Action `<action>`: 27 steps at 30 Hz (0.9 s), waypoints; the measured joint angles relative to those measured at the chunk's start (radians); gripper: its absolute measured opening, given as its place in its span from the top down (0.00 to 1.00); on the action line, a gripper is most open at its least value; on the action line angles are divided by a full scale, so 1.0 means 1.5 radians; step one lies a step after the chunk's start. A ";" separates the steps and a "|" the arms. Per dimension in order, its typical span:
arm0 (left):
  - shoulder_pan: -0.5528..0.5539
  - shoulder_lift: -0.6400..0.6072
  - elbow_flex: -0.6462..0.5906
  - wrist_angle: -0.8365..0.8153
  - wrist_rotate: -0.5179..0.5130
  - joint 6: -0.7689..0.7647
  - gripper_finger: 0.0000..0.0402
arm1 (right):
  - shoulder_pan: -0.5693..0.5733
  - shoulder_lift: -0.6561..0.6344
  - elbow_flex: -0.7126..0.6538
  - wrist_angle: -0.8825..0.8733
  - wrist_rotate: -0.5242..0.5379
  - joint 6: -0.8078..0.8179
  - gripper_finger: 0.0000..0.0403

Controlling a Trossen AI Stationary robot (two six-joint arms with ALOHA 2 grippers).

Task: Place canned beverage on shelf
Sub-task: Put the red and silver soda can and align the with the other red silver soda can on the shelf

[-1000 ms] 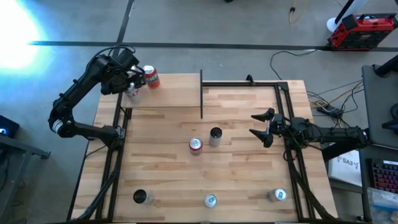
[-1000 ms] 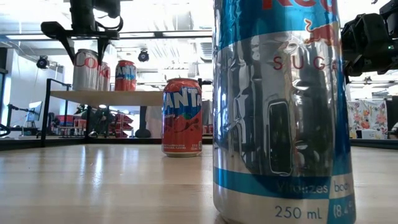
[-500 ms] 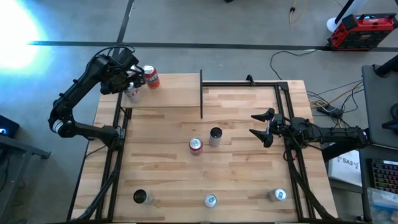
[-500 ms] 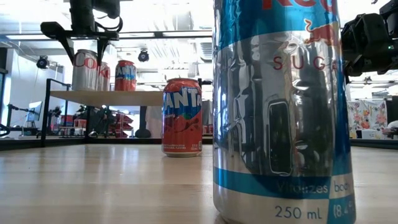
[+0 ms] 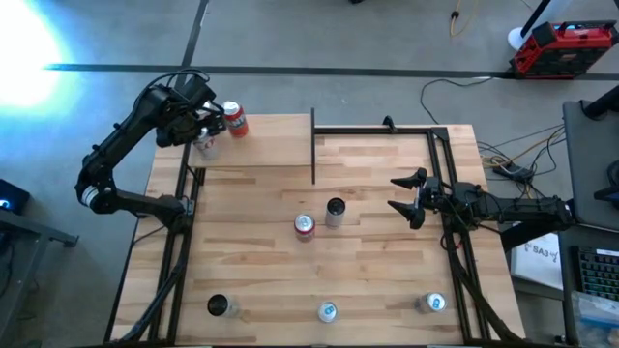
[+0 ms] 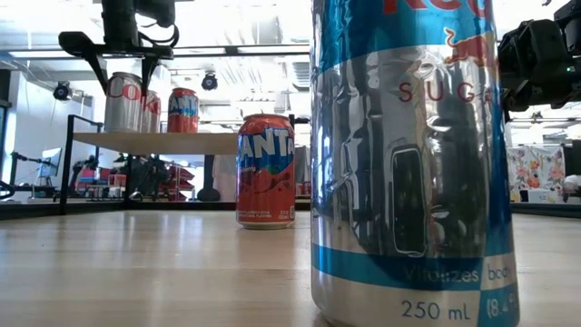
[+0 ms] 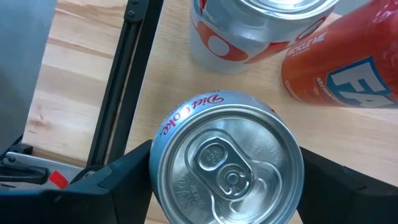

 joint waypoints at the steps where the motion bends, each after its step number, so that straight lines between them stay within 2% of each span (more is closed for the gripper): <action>1: 0.000 0.000 0.000 0.000 0.000 0.000 0.28 | 0.000 0.000 0.000 0.000 0.000 0.000 0.09; 9: 0.000 0.000 0.000 -0.001 -0.001 -0.001 0.26 | 0.000 0.000 0.000 0.000 0.000 0.000 0.09; 16: 0.001 0.002 -0.005 -0.015 -0.008 -0.001 0.03 | 0.000 0.000 0.000 0.000 0.000 0.000 0.09; 27: 0.001 -0.003 -0.004 -0.018 0.025 0.009 0.07 | 0.000 0.000 0.000 0.000 0.000 0.000 0.09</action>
